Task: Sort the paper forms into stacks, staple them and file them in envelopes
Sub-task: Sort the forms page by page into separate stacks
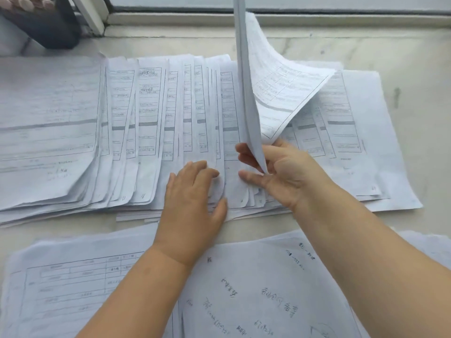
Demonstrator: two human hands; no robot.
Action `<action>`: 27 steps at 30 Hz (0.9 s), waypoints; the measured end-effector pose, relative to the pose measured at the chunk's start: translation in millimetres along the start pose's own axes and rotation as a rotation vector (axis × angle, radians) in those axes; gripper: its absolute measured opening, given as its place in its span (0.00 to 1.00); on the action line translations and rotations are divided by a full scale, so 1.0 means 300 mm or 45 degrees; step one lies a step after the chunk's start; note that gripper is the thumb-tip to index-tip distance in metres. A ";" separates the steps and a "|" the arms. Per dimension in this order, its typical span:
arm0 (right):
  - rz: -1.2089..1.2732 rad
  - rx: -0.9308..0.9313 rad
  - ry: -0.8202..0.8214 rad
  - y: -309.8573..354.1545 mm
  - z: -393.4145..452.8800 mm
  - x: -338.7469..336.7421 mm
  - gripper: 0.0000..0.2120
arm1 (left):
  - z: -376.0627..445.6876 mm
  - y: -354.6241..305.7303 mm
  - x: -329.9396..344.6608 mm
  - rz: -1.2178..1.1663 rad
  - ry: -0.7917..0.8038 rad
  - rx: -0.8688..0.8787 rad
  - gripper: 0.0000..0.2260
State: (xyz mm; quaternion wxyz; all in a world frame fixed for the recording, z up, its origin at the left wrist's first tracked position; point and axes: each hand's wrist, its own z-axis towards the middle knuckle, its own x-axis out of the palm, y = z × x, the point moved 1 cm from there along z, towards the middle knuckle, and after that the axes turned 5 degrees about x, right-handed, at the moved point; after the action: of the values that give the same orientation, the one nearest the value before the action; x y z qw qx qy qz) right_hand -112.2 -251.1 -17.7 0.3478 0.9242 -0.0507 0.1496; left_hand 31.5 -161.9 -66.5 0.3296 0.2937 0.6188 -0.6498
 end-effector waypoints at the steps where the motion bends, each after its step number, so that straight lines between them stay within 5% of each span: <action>1: -0.050 -0.017 -0.018 -0.008 0.005 0.002 0.07 | -0.005 0.000 -0.006 -0.032 -0.008 -0.016 0.18; 11: 0.175 -0.012 -0.210 -0.023 0.021 -0.004 0.09 | -0.007 -0.019 0.012 -0.086 -0.088 0.018 0.24; 18: 0.098 0.018 -0.191 0.017 -0.021 -0.078 0.10 | 0.005 -0.022 -0.013 -0.059 -0.045 0.060 0.11; 27: -0.263 -0.114 -0.133 -0.023 -0.036 -0.072 0.10 | 0.013 -0.019 -0.068 -0.087 -0.129 0.126 0.40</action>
State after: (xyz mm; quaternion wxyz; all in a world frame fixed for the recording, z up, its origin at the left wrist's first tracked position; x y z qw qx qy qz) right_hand -133.8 -239.0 -21.1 0.3990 0.9146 0.0201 0.0622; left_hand 39.5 -164.3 -46.5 0.3233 0.2553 0.5780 -0.7045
